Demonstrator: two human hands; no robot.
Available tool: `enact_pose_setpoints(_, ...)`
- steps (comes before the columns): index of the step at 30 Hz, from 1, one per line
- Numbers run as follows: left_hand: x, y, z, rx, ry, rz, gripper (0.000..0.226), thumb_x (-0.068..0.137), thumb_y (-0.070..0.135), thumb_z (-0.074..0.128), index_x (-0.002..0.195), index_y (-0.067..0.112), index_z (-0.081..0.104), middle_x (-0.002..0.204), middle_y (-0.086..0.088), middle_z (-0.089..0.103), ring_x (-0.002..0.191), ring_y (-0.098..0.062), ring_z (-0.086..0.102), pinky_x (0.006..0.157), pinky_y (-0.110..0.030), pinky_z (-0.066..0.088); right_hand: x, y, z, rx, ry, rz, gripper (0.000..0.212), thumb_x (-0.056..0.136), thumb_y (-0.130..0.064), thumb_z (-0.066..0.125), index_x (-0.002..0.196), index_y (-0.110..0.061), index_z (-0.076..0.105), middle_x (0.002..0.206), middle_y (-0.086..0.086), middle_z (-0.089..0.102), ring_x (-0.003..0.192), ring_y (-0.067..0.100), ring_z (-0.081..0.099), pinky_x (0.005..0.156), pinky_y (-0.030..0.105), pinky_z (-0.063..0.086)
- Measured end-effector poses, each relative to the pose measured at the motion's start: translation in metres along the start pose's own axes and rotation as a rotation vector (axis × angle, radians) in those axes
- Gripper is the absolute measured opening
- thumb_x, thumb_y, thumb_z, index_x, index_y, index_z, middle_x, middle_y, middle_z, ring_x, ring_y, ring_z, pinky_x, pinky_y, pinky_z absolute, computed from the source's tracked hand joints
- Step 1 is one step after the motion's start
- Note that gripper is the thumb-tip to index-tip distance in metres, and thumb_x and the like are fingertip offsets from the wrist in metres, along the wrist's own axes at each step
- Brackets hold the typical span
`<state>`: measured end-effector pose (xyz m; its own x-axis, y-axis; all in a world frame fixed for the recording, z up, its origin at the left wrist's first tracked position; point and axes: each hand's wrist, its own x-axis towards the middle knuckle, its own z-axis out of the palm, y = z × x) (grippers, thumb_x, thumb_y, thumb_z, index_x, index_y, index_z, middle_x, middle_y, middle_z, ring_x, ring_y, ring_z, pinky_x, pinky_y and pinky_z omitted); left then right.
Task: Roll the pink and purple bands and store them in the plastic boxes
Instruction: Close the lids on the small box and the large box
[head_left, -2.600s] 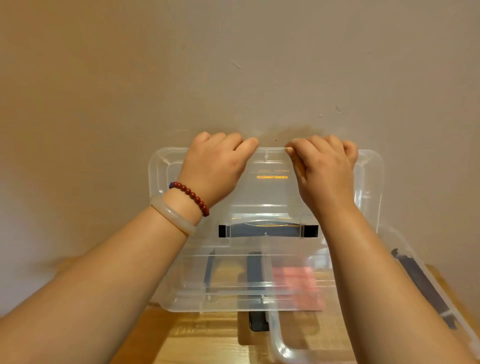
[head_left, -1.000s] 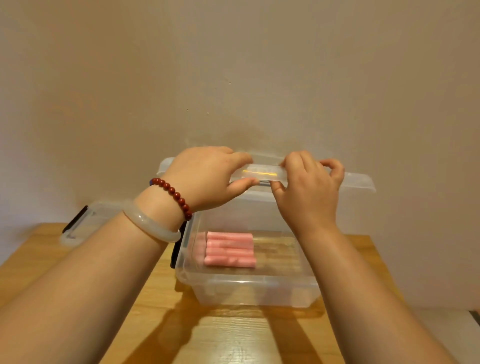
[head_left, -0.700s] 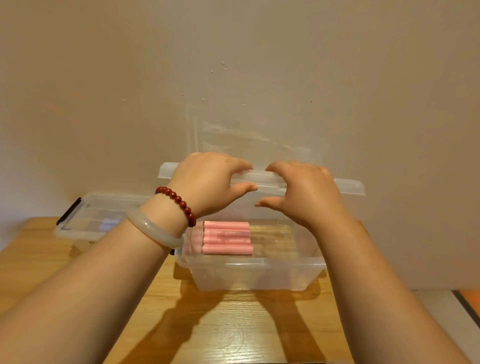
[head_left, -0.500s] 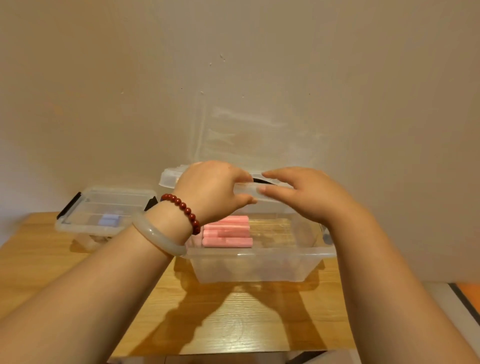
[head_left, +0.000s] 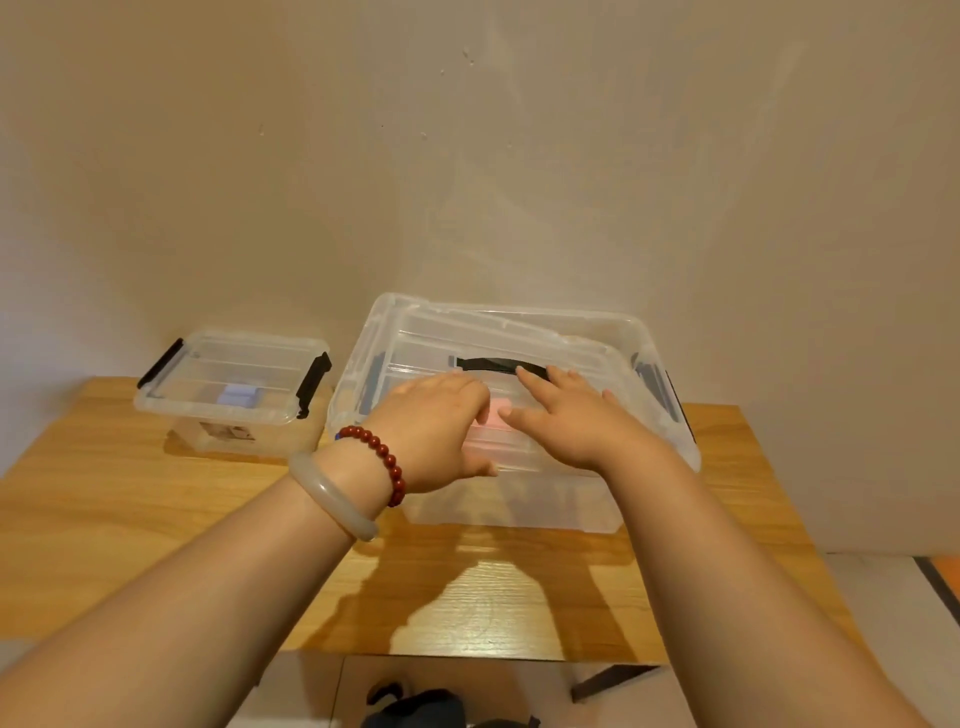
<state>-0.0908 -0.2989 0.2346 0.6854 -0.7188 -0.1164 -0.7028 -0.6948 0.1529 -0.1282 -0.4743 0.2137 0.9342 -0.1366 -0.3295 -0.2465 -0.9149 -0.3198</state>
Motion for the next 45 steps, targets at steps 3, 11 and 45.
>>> enact_pose_setpoints(3,0.0,-0.007,0.008,0.0,-0.062,0.017,0.084,0.083,0.059,0.061,0.15,0.031,0.019,0.159,0.006,0.019,0.146,-0.015,0.018,0.117,-0.035,0.018,0.01,-0.004,0.001,-0.021,0.012,-0.002,0.067,0.098,-0.063,0.028,0.156,-0.037,0.009,0.165,0.002,0.005,0.152,0.022,0.002,0.122,0.049,0.003)
enact_pose_setpoints(11,0.012,-0.028,0.022,0.098,-0.197,-0.007,0.106,0.072,0.081,0.051,0.153,0.036,-0.001,0.162,0.004,-0.007,0.149,-0.019,-0.006,0.121,-0.046,-0.001,0.047,-0.013,0.01,-0.089,0.307,-0.088,0.039,0.102,-0.036,0.045,0.139,-0.026,0.05,0.128,0.005,0.052,0.122,0.028,0.046,0.099,0.042,0.041)
enact_pose_setpoints(45,0.064,-0.071,0.038,0.081,-0.126,-0.195,0.077,0.082,0.078,0.01,0.149,0.044,-0.013,0.16,-0.004,-0.019,0.147,-0.03,-0.015,0.118,-0.054,-0.006,0.081,0.016,0.009,-0.056,0.392,-0.189,0.032,0.1,-0.034,0.052,0.13,-0.031,0.06,0.112,0.001,0.056,0.111,0.022,0.046,0.091,0.033,0.028)
